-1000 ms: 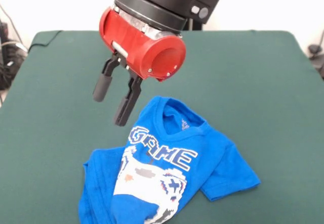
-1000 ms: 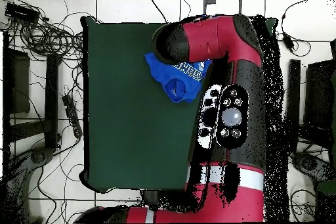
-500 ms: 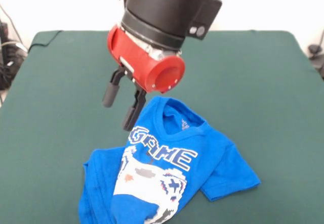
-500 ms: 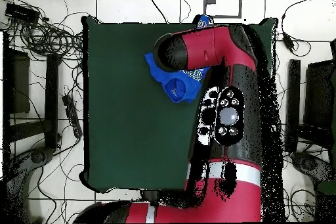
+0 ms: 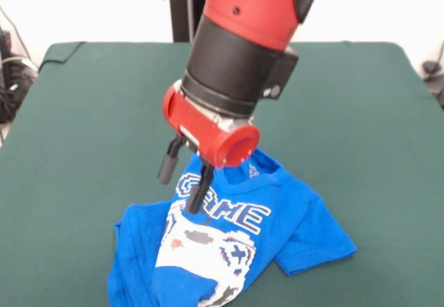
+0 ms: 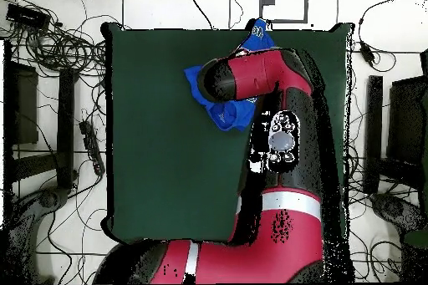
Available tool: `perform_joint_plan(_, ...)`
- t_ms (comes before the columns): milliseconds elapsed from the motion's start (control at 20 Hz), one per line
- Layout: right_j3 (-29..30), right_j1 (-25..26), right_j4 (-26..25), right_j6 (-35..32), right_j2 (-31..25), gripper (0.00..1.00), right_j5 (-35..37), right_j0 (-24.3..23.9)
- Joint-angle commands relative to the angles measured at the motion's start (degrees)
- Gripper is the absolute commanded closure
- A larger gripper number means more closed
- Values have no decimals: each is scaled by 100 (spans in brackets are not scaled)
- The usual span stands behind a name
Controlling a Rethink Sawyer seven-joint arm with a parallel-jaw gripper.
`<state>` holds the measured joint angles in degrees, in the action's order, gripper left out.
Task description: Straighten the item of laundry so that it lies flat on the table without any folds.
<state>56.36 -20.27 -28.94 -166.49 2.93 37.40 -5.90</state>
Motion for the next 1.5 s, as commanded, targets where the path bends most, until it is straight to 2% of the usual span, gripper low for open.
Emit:
perform_joint_plan(50, 735, 703, -120, -794, 154, 0, -701, 328)
perform_joint_plan(600, 492, 1060, 57, -859, 717, 0, -1050, 439)
perform_joint_plan(1150, 442, 1264, 199, -782, 930, 0, -1357, 354)
perform_joint_plan(1300, 538, 1155, 278, -636, 863, 0, -1381, 310)
perform_joint_plan(1500, 912, 687, 429, -189, 589, 0, -1266, 155)
